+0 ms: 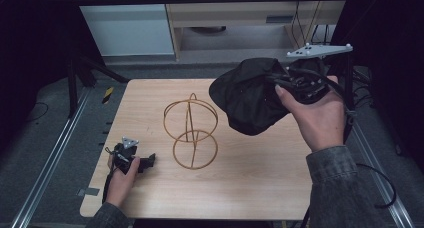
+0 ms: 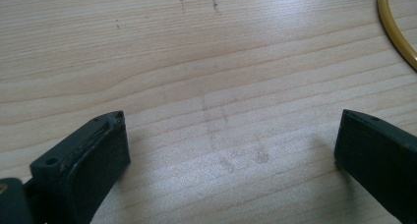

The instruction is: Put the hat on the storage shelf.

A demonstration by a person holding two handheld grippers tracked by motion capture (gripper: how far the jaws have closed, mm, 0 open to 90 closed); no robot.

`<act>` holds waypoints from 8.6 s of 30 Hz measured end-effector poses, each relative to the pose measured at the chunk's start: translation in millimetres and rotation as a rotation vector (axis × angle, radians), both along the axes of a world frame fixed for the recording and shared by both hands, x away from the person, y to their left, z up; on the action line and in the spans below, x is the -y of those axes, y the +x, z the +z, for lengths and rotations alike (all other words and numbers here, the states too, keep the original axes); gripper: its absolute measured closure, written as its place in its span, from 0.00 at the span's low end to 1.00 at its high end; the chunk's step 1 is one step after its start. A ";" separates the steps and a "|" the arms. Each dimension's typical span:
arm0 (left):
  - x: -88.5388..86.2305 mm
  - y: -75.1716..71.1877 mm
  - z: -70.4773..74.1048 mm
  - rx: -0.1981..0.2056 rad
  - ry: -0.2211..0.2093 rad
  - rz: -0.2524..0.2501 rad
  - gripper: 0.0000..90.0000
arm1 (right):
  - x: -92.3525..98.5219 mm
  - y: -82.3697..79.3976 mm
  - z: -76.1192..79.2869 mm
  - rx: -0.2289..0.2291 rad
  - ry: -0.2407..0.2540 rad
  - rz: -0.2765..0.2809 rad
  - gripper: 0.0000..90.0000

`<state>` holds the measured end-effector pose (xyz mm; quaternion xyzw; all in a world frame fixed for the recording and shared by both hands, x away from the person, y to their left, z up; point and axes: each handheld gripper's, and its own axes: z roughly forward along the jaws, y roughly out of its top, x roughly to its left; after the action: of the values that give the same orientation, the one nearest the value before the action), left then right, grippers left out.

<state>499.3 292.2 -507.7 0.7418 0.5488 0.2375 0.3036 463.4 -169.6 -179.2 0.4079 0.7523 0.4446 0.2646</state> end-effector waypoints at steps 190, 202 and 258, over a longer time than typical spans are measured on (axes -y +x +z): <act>0.4 0.2 -0.1 0.001 -0.002 -0.010 0.00 | -125.1 42.8 -78.9 -0.231 -0.075 0.223 0.95; 0.4 0.2 -0.1 0.001 -0.002 -0.010 0.00 | -132.3 47.7 -84.0 -0.237 -0.083 0.226 0.94; 0.3 0.2 0.0 0.000 -0.001 -0.012 0.00 | -79.1 23.3 -67.8 -0.160 0.003 0.184 0.58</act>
<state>499.5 291.9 -507.7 0.7450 0.5443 0.2354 0.3055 486.7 -90.5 -247.0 0.3718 0.8045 0.4341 0.1614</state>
